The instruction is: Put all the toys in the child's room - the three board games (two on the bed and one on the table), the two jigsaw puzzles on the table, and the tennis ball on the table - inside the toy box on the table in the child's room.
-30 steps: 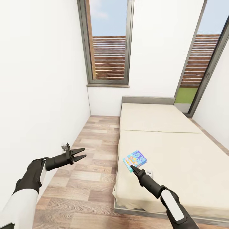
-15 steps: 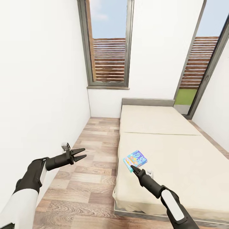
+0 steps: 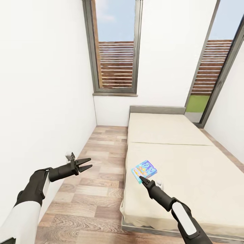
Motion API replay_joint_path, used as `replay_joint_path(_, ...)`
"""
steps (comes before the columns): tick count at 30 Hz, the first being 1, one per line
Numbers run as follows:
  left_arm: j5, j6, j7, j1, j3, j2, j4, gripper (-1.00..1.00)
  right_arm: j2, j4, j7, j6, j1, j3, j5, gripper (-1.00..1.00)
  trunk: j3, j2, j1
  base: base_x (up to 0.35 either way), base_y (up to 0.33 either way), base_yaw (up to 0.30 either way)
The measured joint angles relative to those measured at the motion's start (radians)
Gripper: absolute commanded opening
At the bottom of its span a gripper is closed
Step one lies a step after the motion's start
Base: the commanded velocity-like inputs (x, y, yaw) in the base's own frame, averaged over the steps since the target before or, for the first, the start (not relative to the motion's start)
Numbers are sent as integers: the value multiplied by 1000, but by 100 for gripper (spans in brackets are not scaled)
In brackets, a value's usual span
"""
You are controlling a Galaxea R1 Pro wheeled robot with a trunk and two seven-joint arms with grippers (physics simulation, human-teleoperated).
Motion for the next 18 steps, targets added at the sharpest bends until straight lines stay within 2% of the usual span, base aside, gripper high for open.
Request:
replay_joint_path(5,0,-2,0,0,0,0,0,100,0,0,0,0,1,0,0,-100,19,35,-19,0,0,-159)
replay_joint_path(18,0,-2,0,0,-1,-1,0,100,-2,0,1,-2,2,-4,0,-100,73,126,-69,0,0,-219)
